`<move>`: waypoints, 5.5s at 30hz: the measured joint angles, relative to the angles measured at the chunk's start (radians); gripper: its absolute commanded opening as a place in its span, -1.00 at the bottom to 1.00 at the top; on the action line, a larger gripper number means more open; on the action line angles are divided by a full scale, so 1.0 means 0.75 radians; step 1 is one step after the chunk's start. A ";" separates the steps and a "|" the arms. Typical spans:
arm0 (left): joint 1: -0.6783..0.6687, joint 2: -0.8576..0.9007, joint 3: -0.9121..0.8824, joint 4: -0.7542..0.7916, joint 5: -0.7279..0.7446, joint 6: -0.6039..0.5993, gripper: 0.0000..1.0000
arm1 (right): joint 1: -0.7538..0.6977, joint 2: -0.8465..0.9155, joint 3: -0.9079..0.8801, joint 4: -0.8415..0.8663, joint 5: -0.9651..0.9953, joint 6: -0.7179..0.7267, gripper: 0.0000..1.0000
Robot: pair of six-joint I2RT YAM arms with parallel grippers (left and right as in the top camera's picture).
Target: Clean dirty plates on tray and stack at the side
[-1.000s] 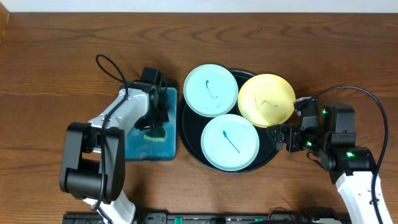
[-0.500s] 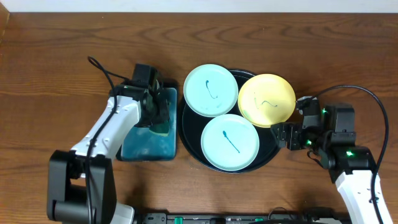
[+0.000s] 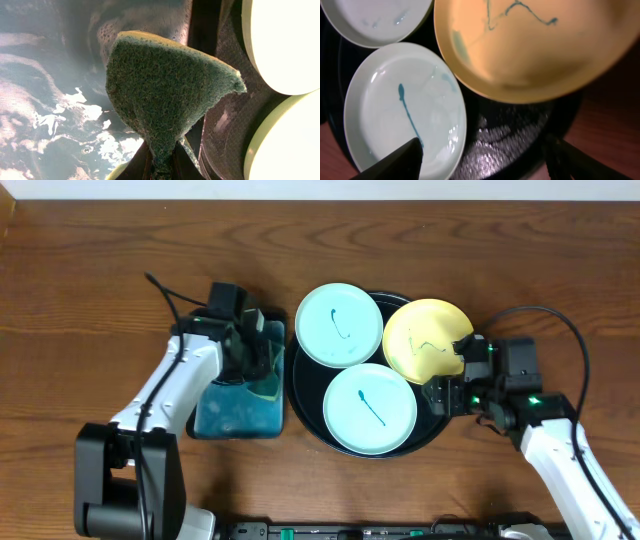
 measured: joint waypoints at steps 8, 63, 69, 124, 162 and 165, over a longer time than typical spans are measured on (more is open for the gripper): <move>0.167 0.000 0.000 -0.002 0.198 0.036 -0.86 | 0.104 0.168 0.001 0.136 0.051 0.006 0.35; 0.198 -0.624 -0.108 0.037 0.050 0.061 -0.86 | 0.207 0.439 0.009 0.233 0.069 0.062 -0.74; 0.198 -0.710 -0.267 0.172 0.033 0.043 -0.85 | 0.207 0.439 0.009 0.233 0.069 0.062 -0.74; 0.504 -0.293 -0.577 0.878 0.940 -0.100 -0.86 | 0.207 0.439 0.010 0.219 0.064 0.062 -0.83; 0.504 -0.293 -0.577 0.872 0.940 -0.100 -0.85 | 0.230 0.437 0.037 0.184 0.023 0.065 -0.61; 0.504 -0.293 -0.577 0.872 0.940 -0.100 -0.85 | 0.230 0.437 0.036 0.169 0.041 0.064 -0.98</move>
